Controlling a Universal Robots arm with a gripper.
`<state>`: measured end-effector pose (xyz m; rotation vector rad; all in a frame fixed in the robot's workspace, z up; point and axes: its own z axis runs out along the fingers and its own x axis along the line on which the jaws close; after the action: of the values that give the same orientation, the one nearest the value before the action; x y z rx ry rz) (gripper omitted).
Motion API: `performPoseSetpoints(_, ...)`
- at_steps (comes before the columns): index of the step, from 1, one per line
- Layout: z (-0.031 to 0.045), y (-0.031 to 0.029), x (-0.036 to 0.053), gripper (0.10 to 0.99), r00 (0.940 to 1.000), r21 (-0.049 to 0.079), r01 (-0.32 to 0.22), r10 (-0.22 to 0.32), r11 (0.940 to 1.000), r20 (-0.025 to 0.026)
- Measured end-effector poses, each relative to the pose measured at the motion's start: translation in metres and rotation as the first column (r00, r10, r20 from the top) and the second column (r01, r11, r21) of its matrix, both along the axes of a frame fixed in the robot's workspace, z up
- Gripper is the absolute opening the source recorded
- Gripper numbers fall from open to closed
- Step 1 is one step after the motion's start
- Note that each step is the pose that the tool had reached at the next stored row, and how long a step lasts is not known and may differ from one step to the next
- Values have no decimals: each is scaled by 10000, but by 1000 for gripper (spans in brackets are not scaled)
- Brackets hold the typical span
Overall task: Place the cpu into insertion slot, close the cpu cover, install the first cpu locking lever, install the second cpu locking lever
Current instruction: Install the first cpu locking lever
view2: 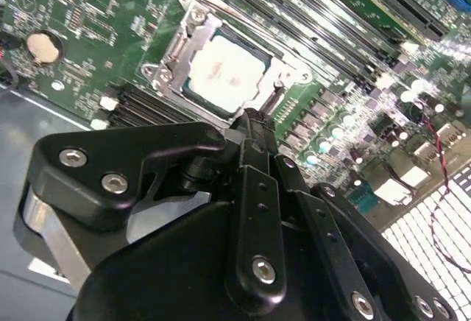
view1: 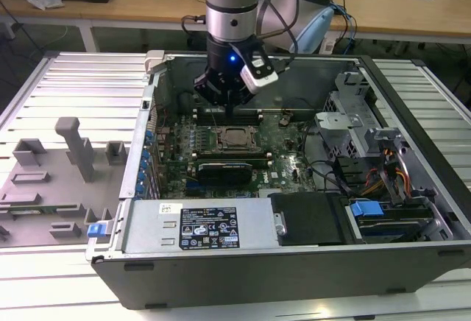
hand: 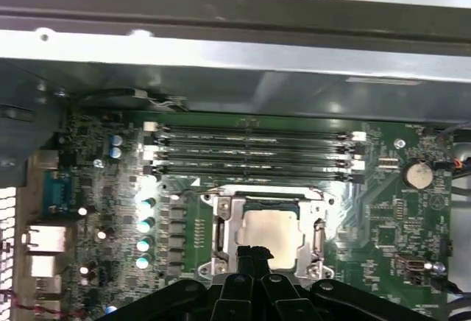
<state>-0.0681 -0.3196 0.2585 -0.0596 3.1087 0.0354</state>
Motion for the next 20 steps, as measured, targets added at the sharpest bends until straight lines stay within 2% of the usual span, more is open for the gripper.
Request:
performPoseSetpoints(7, 0, 27, -198, 106, 10000, 0, -1, 1, 10000, -1)
performPoseSetpoints(10, 0, 39, -320, 106, 10000, 0, 0, 0, 10000, 0)
performPoseSetpoints(14, -1, 45, -411, 106, 10000, 11, 0, 0, 10000, 1)
performPoseSetpoints(15, -2, 48, -439, 106, 10000, 67, 0, 0, 10000, 23)
performPoseSetpoints(16, -2, 50, -467, 106, 10000, 204, 0, -2, 9998, 79)
performPoseSetpoints(18, -2, 50, -484, 106, 9999, 427, -4, -2, 9991, 143)
performPoseSetpoints(20, -2, 50, -510, 106, 9997, 865, -9, -12, 9963, 250)
